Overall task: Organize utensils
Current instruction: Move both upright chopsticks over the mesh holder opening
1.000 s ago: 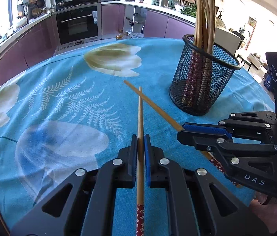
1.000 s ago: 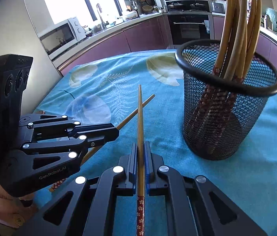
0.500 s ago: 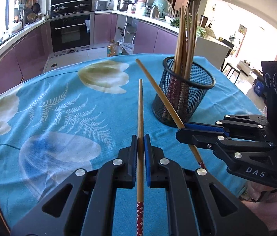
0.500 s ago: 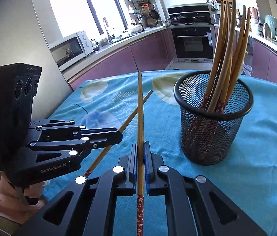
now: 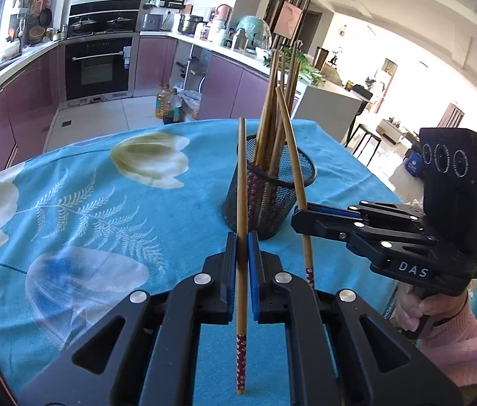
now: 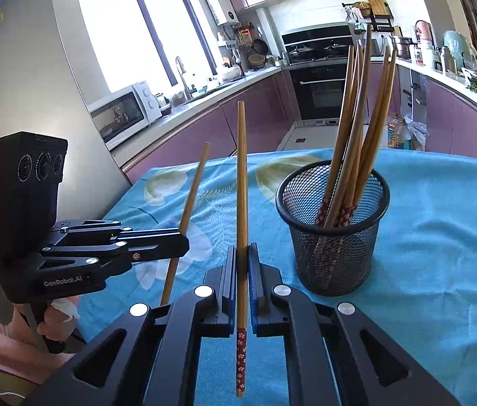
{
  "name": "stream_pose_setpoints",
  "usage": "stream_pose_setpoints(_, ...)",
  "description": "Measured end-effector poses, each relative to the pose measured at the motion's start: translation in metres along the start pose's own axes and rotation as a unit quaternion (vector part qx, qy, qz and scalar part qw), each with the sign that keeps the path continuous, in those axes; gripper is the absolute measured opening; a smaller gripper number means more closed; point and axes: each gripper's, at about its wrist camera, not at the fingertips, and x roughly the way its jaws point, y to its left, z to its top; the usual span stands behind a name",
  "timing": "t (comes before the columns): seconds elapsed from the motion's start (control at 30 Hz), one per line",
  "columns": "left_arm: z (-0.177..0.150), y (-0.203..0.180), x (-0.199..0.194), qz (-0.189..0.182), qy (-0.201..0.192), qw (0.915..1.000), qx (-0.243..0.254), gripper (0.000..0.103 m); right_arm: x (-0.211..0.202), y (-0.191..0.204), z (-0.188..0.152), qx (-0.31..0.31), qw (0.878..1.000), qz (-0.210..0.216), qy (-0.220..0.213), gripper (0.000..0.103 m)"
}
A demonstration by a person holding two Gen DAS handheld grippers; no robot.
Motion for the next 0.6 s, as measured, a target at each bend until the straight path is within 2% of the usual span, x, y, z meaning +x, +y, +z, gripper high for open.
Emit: stream_pose_setpoints(0.6, 0.010, -0.012, -0.021, -0.014, -0.029, 0.9995, 0.007, 0.007, -0.018, -0.010, 0.002, 0.005, 1.000, 0.003, -0.027, 0.006)
